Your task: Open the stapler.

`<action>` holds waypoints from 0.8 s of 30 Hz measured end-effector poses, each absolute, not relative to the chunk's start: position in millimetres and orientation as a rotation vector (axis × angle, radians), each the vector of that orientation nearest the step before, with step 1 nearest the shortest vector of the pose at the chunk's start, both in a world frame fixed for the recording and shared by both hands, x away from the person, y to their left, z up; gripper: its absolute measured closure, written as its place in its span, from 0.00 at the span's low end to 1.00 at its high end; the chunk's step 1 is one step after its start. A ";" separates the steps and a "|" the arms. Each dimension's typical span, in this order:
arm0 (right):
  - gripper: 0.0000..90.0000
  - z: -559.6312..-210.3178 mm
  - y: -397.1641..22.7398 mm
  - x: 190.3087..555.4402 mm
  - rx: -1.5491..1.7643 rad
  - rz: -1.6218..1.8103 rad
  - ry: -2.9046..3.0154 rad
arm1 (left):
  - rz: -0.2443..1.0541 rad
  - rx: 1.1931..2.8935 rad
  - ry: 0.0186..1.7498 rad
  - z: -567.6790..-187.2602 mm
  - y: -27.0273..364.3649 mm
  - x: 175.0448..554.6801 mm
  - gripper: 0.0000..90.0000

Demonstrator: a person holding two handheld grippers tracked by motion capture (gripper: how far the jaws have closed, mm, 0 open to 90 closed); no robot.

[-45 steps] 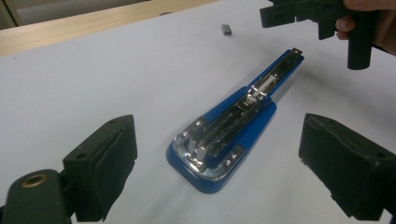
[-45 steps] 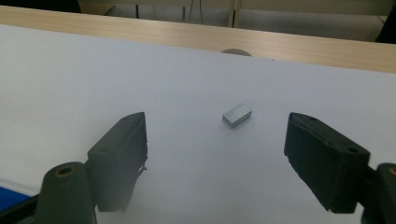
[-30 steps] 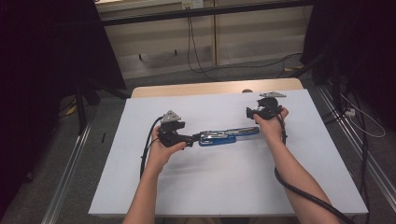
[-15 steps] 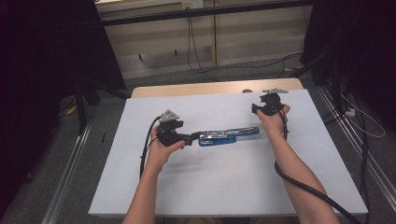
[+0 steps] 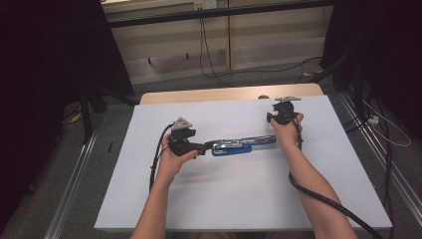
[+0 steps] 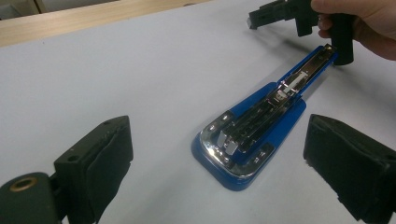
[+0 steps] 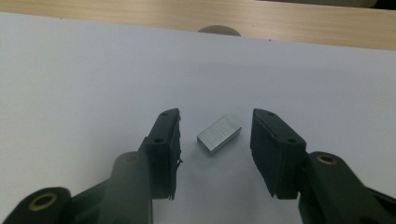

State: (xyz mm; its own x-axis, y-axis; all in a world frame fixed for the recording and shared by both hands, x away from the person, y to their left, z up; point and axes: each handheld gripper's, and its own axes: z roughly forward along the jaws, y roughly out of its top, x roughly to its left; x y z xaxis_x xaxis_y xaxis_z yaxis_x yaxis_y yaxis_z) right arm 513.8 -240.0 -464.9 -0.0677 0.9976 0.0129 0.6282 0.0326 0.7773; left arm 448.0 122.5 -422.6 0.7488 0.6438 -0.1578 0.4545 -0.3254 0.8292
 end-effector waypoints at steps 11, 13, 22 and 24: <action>0.63 -470.3 -237.5 518.4 1.666 0.823 1.769 | 0.232 1.996 0.845 -426.8 121.5 450.1 0.09; 0.65 -470.2 -237.2 519.6 1.675 0.821 1.761 | 0.224 2.008 0.846 -429.1 120.9 451.3 0.09; 0.84 -469.2 -234.5 520.1 1.676 0.828 1.777 | 0.210 2.004 0.843 -429.0 120.0 450.8 0.10; 0.88 -469.0 -236.9 519.8 1.672 0.831 1.784 | 0.211 2.000 0.844 -428.6 120.7 450.7 0.10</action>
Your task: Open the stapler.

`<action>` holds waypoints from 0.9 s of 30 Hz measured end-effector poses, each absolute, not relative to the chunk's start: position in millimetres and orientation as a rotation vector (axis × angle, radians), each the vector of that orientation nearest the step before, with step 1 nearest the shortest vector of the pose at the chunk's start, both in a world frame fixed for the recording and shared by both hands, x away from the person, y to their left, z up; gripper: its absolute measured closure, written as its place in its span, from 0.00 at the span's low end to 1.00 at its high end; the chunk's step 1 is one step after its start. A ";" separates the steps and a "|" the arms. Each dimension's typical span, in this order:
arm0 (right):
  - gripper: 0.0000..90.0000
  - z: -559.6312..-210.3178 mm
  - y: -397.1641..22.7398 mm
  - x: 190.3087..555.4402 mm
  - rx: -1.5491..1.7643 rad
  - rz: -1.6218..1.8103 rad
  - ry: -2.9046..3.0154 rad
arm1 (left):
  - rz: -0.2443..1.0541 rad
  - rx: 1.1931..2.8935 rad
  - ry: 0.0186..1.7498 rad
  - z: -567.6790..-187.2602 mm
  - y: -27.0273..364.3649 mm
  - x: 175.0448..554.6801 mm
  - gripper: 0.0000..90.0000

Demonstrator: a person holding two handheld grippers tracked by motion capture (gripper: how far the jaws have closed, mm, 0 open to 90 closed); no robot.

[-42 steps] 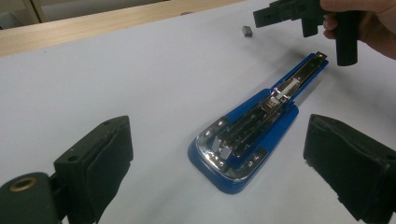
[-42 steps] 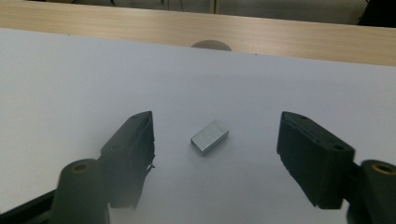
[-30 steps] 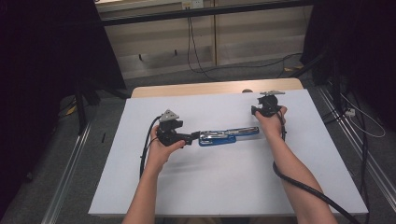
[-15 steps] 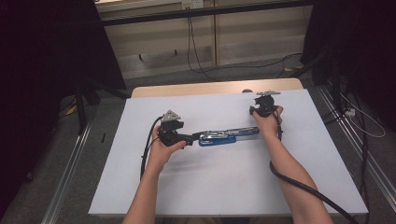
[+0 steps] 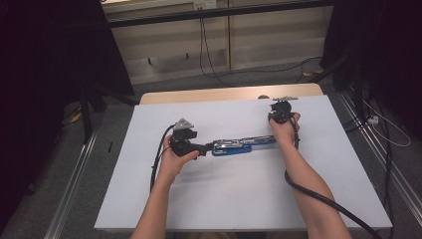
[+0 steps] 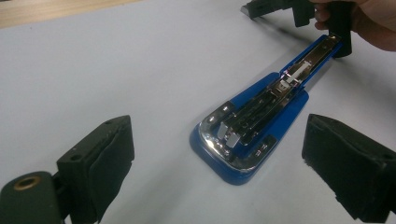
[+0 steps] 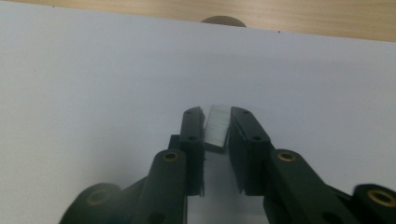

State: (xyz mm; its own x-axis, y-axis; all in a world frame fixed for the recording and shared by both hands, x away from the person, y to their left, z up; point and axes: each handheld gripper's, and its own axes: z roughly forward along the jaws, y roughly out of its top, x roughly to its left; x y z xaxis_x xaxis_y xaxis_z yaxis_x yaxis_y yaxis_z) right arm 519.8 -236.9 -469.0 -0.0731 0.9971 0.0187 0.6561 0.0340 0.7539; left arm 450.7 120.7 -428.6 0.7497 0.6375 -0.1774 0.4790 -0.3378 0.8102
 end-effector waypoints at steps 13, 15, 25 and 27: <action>0.81 -468.0 -249.4 509.5 1.630 0.875 1.862 | 0.218 2.001 0.848 -427.0 121.8 449.4 0.10; 0.77 -468.3 -249.1 511.3 1.630 0.885 1.864 | 0.218 2.012 0.843 -427.2 121.7 449.1 0.10; 0.88 -465.4 -244.9 516.7 1.608 0.835 1.910 | 0.218 1.999 0.849 -425.3 126.0 448.5 0.10; 0.88 -465.2 -245.7 516.9 1.609 0.839 1.914 | 0.221 1.997 0.846 -424.8 126.1 448.1 0.10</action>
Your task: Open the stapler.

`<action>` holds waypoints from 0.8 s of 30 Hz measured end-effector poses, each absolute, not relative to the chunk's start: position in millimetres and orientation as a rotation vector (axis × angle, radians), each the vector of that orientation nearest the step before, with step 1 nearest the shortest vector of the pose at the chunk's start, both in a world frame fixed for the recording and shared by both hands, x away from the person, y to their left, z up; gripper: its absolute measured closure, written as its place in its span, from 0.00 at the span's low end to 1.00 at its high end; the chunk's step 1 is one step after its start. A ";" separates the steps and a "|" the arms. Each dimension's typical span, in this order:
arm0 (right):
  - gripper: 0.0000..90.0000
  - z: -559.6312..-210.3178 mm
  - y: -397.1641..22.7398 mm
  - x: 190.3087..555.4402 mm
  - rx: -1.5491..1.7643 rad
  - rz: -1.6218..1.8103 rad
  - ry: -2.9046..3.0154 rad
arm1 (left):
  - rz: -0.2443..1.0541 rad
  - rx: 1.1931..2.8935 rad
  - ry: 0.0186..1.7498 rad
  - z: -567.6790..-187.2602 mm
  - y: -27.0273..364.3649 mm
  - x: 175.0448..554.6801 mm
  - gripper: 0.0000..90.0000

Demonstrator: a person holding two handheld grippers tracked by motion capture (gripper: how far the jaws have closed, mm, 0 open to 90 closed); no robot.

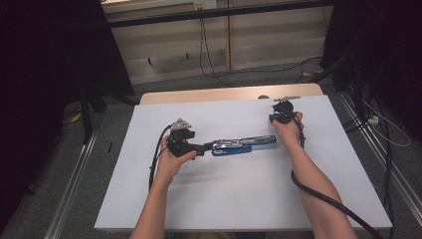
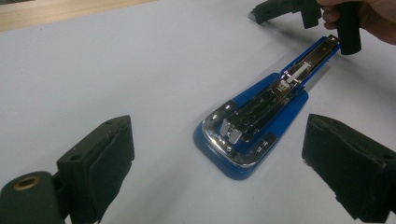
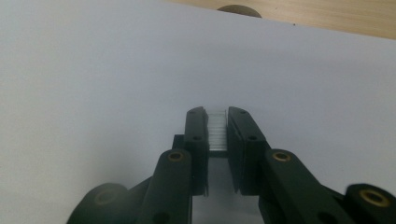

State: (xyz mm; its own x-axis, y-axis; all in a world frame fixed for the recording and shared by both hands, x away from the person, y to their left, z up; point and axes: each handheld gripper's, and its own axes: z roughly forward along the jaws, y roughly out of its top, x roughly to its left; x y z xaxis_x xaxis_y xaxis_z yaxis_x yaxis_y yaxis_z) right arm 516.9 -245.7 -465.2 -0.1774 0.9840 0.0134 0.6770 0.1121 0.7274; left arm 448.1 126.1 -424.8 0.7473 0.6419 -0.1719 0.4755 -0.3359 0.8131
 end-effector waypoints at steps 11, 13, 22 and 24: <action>0.88 -463.5 -250.4 505.3 1.580 0.915 1.963 | 0.240 1.978 0.843 -421.4 128.8 447.6 0.10; 0.88 -461.3 -252.0 501.6 1.572 0.938 1.972 | 0.246 1.975 0.845 -419.7 130.3 446.8 0.10; 0.88 -447.6 -259.5 485.2 1.477 0.992 2.045 | 0.254 1.967 0.856 -416.3 134.1 444.4 0.10; 0.88 -443.8 -260.1 481.3 1.466 1.006 2.049 | 0.256 1.967 0.859 -416.2 134.4 444.2 0.10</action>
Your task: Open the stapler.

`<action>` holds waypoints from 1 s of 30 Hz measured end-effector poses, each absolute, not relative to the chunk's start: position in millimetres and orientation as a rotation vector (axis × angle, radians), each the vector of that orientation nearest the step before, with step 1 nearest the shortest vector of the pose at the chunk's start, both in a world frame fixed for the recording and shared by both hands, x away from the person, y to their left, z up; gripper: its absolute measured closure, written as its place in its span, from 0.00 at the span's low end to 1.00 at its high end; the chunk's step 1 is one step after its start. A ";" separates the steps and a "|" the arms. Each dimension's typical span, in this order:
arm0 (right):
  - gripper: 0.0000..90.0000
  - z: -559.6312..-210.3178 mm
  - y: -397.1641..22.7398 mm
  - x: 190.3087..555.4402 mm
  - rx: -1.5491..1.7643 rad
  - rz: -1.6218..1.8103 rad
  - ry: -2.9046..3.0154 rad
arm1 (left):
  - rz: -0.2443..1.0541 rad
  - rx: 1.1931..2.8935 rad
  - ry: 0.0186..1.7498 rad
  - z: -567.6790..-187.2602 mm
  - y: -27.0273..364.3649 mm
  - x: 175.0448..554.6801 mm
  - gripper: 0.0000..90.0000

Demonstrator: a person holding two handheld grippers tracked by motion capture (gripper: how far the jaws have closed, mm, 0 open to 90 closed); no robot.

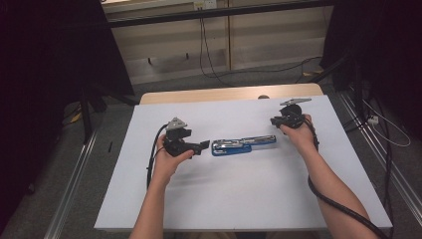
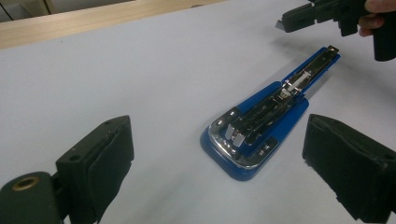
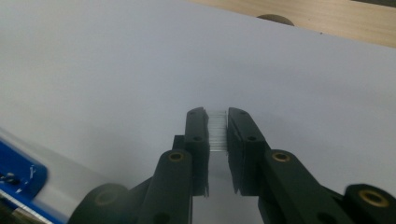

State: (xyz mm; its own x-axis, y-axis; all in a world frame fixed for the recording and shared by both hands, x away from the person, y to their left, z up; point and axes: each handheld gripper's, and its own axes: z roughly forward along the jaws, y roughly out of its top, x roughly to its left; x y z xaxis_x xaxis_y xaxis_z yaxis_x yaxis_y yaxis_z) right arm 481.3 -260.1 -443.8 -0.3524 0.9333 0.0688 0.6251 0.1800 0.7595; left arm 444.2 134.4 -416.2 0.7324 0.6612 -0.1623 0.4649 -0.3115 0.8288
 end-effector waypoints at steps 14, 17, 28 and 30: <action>0.88 -425.0 -255.6 463.0 1.386 1.120 2.109 | 0.267 1.991 0.862 -417.3 136.4 434.7 0.08; 0.88 -423.1 -252.5 460.7 1.353 1.137 2.130 | 0.259 1.990 0.844 -416.3 135.7 431.3 0.07; 0.88 -408.8 -243.5 455.0 1.267 1.191 2.181 | 0.277 1.995 0.851 -414.2 149.5 421.6 0.06; 0.88 -405.8 -242.7 454.5 1.251 1.196 2.185 | 0.282 1.998 0.856 -414.4 152.4 419.8 0.06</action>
State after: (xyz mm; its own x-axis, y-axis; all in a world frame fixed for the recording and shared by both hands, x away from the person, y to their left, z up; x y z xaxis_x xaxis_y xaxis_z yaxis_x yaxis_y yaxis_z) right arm 454.5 -242.7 -405.8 -0.5476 0.8305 0.1018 0.5332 0.2526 0.8074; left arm 419.8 152.4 -414.4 0.7327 0.6677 -0.1317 0.4583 -0.3409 0.8208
